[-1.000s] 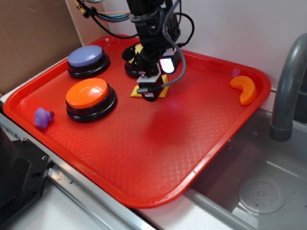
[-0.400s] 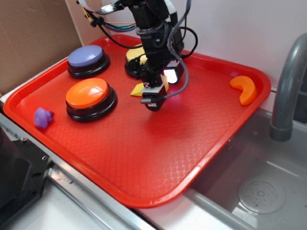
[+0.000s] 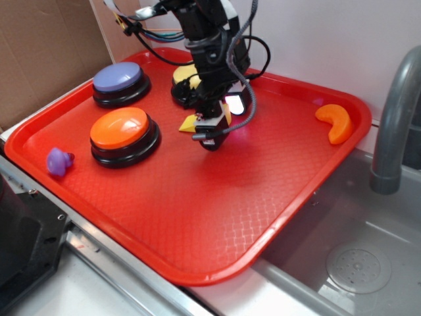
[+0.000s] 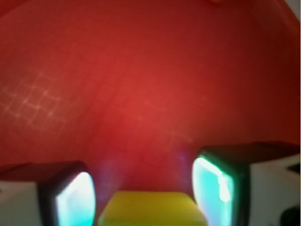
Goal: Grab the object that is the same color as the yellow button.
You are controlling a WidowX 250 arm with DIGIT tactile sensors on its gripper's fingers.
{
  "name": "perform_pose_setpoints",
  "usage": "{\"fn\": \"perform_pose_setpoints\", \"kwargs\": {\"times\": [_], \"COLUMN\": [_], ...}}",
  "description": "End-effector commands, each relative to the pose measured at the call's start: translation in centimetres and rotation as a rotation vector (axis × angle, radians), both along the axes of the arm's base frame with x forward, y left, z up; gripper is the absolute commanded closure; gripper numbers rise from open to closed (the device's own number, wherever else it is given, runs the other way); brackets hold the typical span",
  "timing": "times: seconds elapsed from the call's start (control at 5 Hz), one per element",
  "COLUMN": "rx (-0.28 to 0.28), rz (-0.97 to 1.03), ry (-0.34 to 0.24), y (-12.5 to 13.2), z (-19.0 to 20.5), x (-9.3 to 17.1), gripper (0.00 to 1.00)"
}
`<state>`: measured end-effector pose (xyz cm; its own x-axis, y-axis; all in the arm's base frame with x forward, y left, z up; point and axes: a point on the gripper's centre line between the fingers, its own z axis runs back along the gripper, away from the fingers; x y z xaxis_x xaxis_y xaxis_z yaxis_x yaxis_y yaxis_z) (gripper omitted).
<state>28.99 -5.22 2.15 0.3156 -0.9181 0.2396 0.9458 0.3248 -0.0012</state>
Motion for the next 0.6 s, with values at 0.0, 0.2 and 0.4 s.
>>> {"fn": "perform_pose_setpoints", "kwargs": {"times": [0.0,0.2,0.4], "rx": [-0.040,0.024,0.117], "rz": [-0.007,0.015,0.060], "ry": [-0.065,-0.044,-0.041], "y": [-0.4,-0.8,-1.7], "z": [2.2,3.4,7.1], "x": [0.1,0.1,-0.4], "gripper": [1.00,1.00,1.00]}}
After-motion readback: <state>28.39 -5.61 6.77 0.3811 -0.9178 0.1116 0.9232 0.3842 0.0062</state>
